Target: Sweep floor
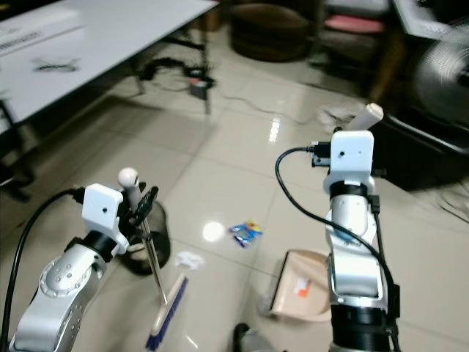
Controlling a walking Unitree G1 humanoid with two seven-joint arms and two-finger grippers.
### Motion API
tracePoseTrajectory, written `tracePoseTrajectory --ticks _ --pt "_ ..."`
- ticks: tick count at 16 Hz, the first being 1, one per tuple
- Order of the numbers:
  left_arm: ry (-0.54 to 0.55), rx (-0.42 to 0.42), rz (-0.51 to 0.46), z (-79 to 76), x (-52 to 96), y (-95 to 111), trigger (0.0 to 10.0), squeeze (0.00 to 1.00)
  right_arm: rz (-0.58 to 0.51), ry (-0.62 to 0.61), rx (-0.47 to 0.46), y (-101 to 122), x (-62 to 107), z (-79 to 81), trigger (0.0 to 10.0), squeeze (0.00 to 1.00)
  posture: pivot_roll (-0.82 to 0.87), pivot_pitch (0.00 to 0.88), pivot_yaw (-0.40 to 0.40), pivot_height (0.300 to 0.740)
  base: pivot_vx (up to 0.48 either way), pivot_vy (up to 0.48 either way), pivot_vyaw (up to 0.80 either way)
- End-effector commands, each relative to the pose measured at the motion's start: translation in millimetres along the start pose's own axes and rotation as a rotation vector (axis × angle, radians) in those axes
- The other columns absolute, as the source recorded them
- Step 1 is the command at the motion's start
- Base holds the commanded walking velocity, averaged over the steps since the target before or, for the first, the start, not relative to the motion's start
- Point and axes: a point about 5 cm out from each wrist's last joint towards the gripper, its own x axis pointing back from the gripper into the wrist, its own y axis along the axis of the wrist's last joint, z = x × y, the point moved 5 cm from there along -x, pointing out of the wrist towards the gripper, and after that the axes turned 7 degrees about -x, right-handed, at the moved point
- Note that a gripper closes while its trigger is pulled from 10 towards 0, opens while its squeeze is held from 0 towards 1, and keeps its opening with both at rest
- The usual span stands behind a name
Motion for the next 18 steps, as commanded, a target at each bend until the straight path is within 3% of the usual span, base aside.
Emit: tracePoseTrajectory --ticks 1,4,7,14,18 --pt "0.026 -0.026 -0.053 4.4 -2.0 13 10.0 0.00 0.007 -0.012 -0.014 1 1.3 -3.0 10.0 0.00 -0.04 0.045 0.025 0.740 0.000 0.000 -0.80" --pt "0.082 -0.032 -0.066 12.3 -11.9 18 10.0 0.00 0.048 0.003 -0.049 -5 8.2 4.0 10.0 0.00 -0.04 0.055 0.034 0.740 0.000 0.000 -0.80" --pt "0.080 -0.030 -0.104 9.5 -22.9 29 10.0 0.00 0.058 -0.001 -0.061 -5 13.1 6.2 10.0 0.00 -0.05 0.061 0.048 0.740 0.000 0.000 -0.80" --pt "0.108 -0.009 -0.118 11.2 -26.0 32 10.0 0.00 0.084 -0.034 -0.055 -11 18.4 -1.8 10.0 0.00 -0.05 0.071 0.055 0.740 0.000 0.000 -0.80" --pt "0.132 -0.053 -0.124 14.6 -25.0 31 10.0 0.00 0.076 0.013 -0.052 -12 15.7 9.4 10.0 0.00 -0.04 0.070 0.054 0.740 0.079 0.000 -0.60"
